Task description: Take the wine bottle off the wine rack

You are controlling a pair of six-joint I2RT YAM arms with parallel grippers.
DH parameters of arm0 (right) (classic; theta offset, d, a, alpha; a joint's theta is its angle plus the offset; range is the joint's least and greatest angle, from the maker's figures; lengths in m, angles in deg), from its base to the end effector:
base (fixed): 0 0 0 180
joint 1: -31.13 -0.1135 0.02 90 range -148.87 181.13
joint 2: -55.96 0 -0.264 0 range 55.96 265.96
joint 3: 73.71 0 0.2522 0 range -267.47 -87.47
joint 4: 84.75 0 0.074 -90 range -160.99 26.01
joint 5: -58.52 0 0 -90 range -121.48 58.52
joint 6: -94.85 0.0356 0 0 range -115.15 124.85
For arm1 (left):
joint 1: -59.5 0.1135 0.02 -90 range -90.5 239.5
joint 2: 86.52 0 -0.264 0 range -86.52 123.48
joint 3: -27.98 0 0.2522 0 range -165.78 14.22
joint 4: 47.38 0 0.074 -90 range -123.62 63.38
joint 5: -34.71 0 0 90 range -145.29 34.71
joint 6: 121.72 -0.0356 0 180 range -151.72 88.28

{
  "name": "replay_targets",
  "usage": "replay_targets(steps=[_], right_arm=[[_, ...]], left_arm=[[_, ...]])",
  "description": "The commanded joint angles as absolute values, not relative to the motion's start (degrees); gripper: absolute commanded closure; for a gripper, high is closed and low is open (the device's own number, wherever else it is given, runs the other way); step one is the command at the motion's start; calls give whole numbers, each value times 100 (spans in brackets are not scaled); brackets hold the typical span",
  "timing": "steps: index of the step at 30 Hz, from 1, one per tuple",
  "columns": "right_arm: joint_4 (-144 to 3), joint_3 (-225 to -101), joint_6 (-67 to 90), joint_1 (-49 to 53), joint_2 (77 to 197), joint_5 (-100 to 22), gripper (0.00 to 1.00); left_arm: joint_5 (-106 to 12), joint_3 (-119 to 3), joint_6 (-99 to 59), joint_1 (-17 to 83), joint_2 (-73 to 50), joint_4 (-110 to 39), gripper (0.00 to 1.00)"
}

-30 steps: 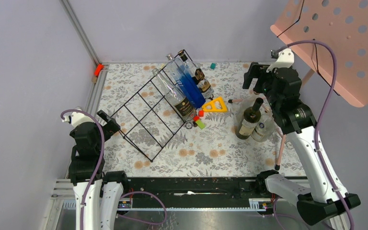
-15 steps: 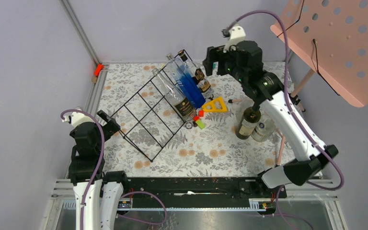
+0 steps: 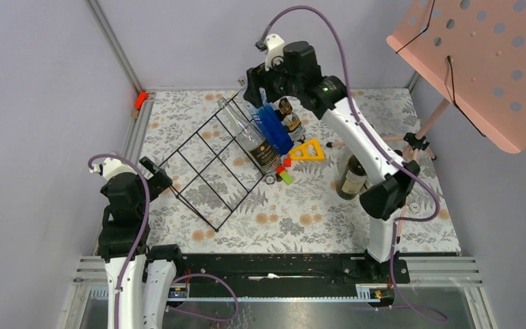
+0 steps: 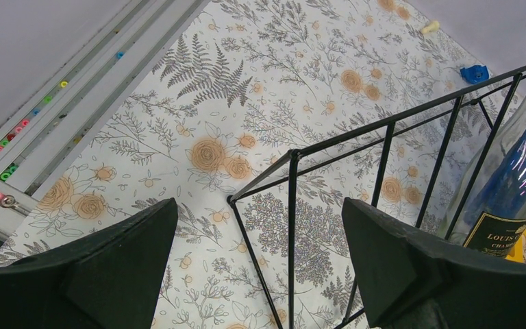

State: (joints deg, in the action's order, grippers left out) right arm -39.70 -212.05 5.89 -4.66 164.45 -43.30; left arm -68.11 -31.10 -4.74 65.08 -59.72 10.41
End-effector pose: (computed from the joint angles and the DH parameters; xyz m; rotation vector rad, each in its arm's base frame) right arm 0.3425 0.2559 0.4609 -0.7006 1.7428 0.6362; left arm 0.0945 0.0172 0.3204 -0.6964 1.8793 -0.0135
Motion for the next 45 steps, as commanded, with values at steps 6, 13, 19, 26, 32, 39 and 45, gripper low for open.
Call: replay_targets(steps=[6, 13, 19, 26, 32, 39, 45], right_arm=[[-3897, -22225, -10, -854, 17653, -4783, 28], [-4089, -22260, -239, -931, 18081, -4775, 35], [-4240, -22289, -315, -963, 18408, -4800, 37], [-4670, -22323, -292, -1002, 18783, -4647, 37], [-4823, -22439, -313, -1019, 19086, -4448, 38], [-5146, -22432, -419, -1023, 19207, -4492, 38], [-5303, -22407, -414, -1025, 19220, -4479, 45]], left_arm=[[-6823, -3131, -545, 6539, -5914, 822, 1], [-6817, -3131, -544, 6539, -5889, 822, 1], [-6774, -3135, -561, 6538, -5843, 823, 1], [-6759, -3140, -575, 6539, -5795, 831, 1], [-6743, -3140, -572, 6539, -5763, 831, 1], [-6751, -3140, -571, 6539, -5759, 822, 1], [-6760, -3139, -571, 6539, -5792, 823, 1]])
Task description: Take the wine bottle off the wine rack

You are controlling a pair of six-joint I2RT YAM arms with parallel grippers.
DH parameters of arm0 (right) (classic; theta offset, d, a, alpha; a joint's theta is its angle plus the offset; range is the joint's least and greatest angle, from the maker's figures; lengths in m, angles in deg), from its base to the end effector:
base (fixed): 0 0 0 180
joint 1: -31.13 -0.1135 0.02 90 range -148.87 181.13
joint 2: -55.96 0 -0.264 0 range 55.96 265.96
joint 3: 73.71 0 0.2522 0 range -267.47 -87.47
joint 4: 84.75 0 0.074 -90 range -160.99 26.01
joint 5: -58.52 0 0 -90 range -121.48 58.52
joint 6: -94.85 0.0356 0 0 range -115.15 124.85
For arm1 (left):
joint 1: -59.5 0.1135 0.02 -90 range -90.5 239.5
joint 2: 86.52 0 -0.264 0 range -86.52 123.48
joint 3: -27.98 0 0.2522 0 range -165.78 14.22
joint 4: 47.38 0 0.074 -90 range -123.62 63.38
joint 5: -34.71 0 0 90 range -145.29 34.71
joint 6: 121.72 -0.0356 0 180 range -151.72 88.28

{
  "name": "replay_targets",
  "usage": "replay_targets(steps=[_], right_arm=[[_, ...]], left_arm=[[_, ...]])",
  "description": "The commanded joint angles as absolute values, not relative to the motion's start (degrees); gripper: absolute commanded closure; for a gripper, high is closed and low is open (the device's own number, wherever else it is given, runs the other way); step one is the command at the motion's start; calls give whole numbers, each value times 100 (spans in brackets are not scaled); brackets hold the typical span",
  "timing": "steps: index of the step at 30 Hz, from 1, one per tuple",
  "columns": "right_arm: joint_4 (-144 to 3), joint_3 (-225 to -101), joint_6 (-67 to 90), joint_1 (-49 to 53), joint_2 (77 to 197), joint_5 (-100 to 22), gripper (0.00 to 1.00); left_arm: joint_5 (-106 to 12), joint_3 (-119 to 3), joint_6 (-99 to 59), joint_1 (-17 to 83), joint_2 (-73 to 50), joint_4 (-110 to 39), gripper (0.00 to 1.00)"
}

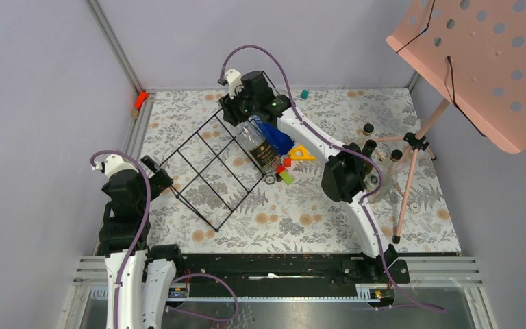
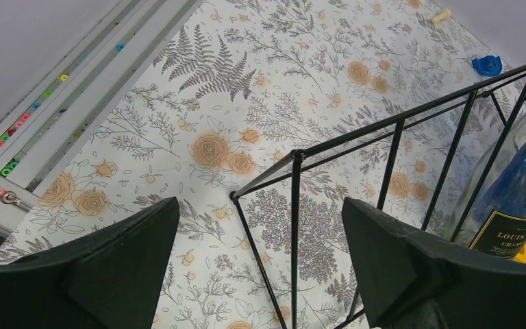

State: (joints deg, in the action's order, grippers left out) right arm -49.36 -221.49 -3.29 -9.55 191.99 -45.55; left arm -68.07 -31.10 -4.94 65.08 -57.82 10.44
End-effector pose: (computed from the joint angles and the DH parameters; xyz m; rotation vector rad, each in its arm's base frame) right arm 0.4163 0.3692 0.3046 -0.9809 1.7679 0.6079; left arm 0.1012 0.0178 0.3177 -0.6991 1.9132 -0.0034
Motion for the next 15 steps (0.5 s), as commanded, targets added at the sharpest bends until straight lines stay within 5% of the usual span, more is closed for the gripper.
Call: replay_targets(steps=[1, 7, 15], right_arm=[[-5314, -22406, -420, -1026, 19219, -4498, 48], [-5447, -22267, -382, -1056, 19033, -4478, 75], [-5798, -21522, -433, -1055, 18352, -4471, 95]], left_arm=[[-6759, -3139, -571, 6539, -5783, 822, 1], [-6768, -3140, -572, 6541, -5803, 822, 1], [-6785, -3144, -563, 6539, -5830, 831, 1]])
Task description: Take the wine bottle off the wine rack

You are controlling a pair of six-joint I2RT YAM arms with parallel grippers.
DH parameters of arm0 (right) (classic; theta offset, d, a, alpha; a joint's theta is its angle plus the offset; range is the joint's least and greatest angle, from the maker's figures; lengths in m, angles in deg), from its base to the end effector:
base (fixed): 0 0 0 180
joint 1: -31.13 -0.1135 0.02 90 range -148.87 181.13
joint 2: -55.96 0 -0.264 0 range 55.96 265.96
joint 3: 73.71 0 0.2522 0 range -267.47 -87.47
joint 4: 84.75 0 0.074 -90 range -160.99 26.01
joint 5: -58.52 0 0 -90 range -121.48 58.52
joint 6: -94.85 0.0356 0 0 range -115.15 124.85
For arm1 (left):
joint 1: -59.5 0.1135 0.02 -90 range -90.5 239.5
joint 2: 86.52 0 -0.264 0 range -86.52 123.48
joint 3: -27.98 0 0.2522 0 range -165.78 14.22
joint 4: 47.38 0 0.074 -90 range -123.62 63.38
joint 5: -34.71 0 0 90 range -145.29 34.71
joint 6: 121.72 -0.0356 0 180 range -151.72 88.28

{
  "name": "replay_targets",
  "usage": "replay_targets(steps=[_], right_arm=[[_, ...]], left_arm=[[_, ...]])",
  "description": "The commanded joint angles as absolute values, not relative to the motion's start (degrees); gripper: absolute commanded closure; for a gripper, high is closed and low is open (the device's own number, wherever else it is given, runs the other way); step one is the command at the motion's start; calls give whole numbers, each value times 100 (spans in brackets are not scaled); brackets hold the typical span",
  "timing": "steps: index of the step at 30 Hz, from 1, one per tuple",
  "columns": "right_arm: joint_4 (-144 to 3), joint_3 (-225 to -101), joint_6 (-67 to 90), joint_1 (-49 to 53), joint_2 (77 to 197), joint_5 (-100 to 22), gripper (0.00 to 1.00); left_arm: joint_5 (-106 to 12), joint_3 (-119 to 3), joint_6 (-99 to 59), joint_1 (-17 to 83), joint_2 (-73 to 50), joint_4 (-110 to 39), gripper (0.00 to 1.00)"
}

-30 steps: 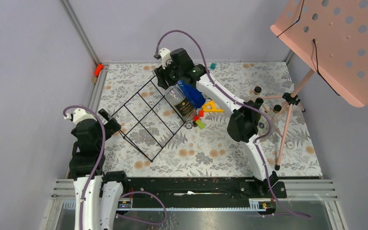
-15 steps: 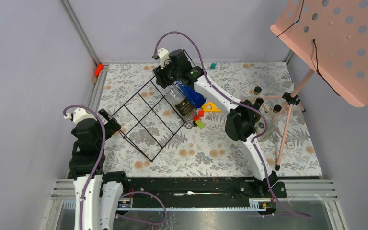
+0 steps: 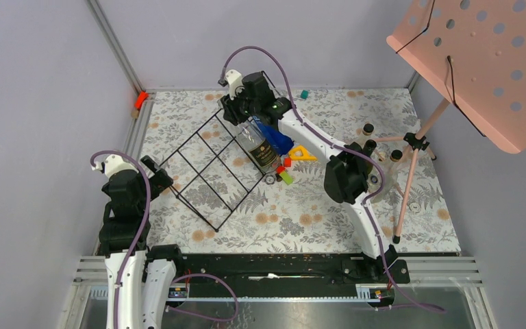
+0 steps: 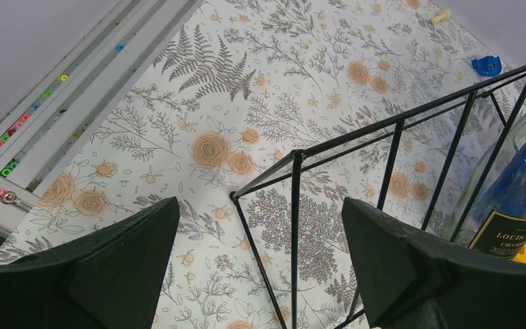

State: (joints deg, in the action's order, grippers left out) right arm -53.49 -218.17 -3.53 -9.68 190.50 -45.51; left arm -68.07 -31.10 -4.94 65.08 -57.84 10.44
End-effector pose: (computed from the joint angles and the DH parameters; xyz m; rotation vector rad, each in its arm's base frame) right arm 0.4142 0.3691 0.3056 -0.9725 1.7260 0.6097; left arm 0.1012 0.0178 0.3178 -0.6990 1.9128 -0.0035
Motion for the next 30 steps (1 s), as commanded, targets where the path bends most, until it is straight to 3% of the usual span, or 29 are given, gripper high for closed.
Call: replay_targets(steps=[1, 16, 30], right_arm=[[-5855, -21402, -445, -1058, 18239, -4450, 96], [-7473, -19066, -594, -1069, 16396, -4473, 100], [-8260, -17672, -87, -1069, 14896, -4405, 100]], left_arm=[[-6786, -3141, -562, 6539, -5830, 824, 1], [-6743, -3133, -562, 6539, -5811, 796, 1], [-6716, -3122, -562, 6539, -5788, 778, 1]])
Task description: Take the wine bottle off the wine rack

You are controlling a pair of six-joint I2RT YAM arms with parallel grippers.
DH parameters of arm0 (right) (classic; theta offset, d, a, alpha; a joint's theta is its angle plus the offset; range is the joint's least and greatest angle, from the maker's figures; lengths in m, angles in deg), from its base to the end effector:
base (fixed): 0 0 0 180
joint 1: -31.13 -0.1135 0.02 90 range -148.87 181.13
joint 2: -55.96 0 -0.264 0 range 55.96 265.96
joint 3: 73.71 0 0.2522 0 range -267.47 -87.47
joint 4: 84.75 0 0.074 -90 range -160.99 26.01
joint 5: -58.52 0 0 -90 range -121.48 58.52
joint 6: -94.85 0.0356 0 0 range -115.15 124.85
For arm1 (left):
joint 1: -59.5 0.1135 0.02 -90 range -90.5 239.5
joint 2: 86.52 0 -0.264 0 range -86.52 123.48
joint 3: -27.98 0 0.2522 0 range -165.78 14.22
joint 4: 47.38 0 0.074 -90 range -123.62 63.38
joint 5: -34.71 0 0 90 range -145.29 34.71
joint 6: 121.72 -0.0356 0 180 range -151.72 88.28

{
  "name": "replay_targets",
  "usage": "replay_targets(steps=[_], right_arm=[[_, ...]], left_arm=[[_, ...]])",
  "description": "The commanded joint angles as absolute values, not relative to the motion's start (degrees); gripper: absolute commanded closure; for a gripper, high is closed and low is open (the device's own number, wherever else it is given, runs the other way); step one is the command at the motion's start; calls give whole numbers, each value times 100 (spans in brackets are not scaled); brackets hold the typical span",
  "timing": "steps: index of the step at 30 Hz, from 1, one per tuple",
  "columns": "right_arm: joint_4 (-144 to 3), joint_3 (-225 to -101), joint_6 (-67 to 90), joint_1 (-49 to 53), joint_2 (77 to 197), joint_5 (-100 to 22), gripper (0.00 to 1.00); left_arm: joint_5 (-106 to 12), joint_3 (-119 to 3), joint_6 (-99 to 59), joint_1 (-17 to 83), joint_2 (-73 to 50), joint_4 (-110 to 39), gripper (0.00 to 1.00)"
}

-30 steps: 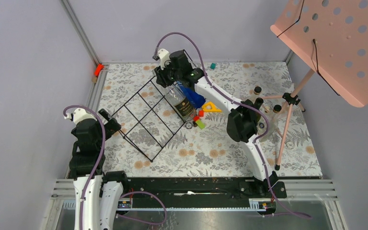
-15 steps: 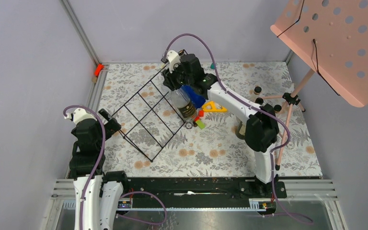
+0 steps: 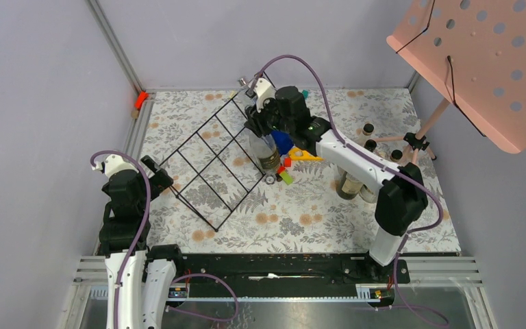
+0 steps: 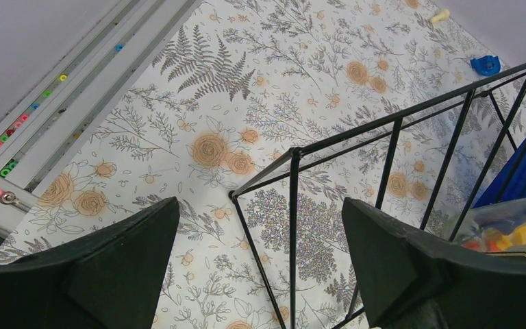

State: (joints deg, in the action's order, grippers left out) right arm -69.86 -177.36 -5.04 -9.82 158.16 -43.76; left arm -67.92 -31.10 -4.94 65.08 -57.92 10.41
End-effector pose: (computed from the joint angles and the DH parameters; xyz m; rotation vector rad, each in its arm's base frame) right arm 0.3226 0.2900 0.3526 -0.9265 1.5872 0.5767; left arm 0.1009 0.0177 0.3179 -0.6972 1.9118 -0.0066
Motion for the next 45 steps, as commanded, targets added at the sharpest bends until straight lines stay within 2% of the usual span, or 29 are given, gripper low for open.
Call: replay_targets(steps=[1, 21, 32, 45], right_arm=[[-8312, -17520, -41, -1066, 14794, -4367, 100], [-9118, -15097, 278, -1078, 12553, -3465, 100], [-8653, -14330, 364, -1208, 11436, -3657, 100], [-7920, -13523, 384, -1230, 10414, -2985, 100]], left_arm=[[-6712, -3122, -562, 6539, -5787, 778, 1], [-6628, -3113, -571, 6547, -5743, 743, 1], [-6633, -3113, -571, 6556, -5752, 743, 1], [-6609, -3113, -580, 6556, -5780, 747, 1]])
